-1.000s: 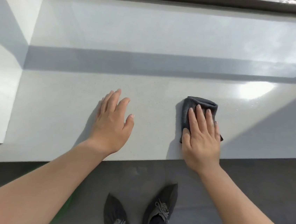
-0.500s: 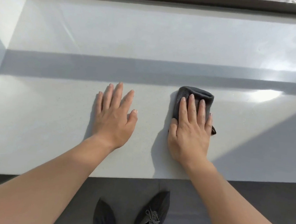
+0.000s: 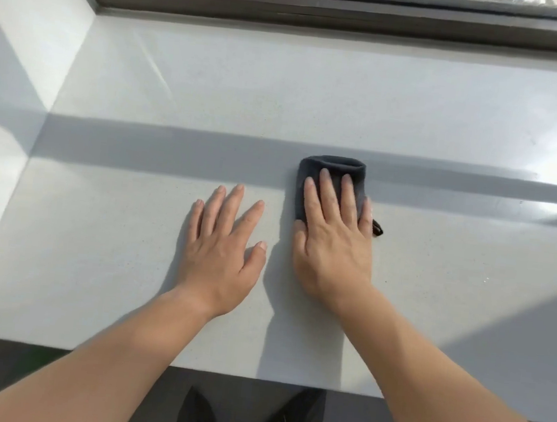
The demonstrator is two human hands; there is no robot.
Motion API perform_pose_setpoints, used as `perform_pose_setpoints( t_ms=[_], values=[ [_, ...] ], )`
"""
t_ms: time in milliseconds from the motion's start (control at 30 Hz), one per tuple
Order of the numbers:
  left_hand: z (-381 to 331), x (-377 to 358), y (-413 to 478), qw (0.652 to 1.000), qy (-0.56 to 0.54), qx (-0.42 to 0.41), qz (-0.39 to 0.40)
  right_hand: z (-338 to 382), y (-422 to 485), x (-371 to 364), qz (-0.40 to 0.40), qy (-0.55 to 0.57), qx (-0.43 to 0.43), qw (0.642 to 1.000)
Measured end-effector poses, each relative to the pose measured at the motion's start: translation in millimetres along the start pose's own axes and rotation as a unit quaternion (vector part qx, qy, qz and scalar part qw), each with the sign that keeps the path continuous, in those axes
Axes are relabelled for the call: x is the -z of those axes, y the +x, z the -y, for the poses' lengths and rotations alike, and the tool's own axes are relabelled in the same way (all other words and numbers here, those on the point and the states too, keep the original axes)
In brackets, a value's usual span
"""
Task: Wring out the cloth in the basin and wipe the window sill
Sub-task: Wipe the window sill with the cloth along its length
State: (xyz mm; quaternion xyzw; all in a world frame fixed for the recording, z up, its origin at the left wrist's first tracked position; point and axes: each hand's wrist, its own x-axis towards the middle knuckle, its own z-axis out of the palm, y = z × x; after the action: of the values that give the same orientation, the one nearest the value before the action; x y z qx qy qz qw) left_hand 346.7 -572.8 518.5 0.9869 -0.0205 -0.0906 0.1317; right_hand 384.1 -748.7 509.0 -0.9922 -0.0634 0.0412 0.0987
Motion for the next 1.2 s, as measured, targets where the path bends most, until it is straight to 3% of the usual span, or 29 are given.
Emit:
perform_pose_setpoints(
  t_ms=[67,133,200,300,367,500,567,633,733,800,867,933,1033,1200],
  values=[
    [-2,4,1,1.000,-0.003,0.002,0.005,-1,-15,-3,0.003,-0.005,0.091,0.996],
    [-2,9,3,1.000,-0.009,0.003,0.020,-24,-8,3,0.016,-0.009,0.119,0.993],
    [-5,15,4,1.000,-0.012,0.007,0.027,-53,16,13,0.021,-0.016,0.071,0.997],
    [-6,24,14,0.999,-0.030,0.017,0.004,-76,70,25,0.012,0.024,-0.097,0.995],
    [-5,26,29,0.999,-0.031,0.011,-0.019,-58,85,22,-0.002,0.016,-0.115,0.993],
    [-6,30,72,0.999,-0.017,-0.006,-0.036,-19,47,9,0.006,-0.002,0.086,0.996],
    [-6,32,96,1.000,-0.016,-0.010,-0.017,-35,47,12,0.028,-0.008,0.130,0.991],
    [-3,36,123,1.000,-0.007,-0.011,-0.007,-60,71,18,0.012,-0.015,0.075,0.997],
    [0,42,167,1.000,0.010,-0.003,0.004,-87,132,32,0.006,0.023,-0.102,0.995],
    [-2,45,192,1.000,0.004,0.003,0.007,-79,156,33,-0.014,0.020,-0.157,0.987],
    [-4,46,209,0.999,-0.027,0.015,0.022,-51,157,26,-0.016,0.012,-0.115,0.993],
    [-5,44,215,0.999,-0.014,0.029,0.037,-29,140,18,0.010,-0.010,-0.001,1.000],
    [-6,38,211,0.999,0.022,0.019,0.035,-53,149,26,0.042,-0.018,0.084,0.995],
    [-4,33,213,1.000,0.025,0.008,0.013,-87,241,43,0.010,0.030,-0.173,0.984]
  ],
)
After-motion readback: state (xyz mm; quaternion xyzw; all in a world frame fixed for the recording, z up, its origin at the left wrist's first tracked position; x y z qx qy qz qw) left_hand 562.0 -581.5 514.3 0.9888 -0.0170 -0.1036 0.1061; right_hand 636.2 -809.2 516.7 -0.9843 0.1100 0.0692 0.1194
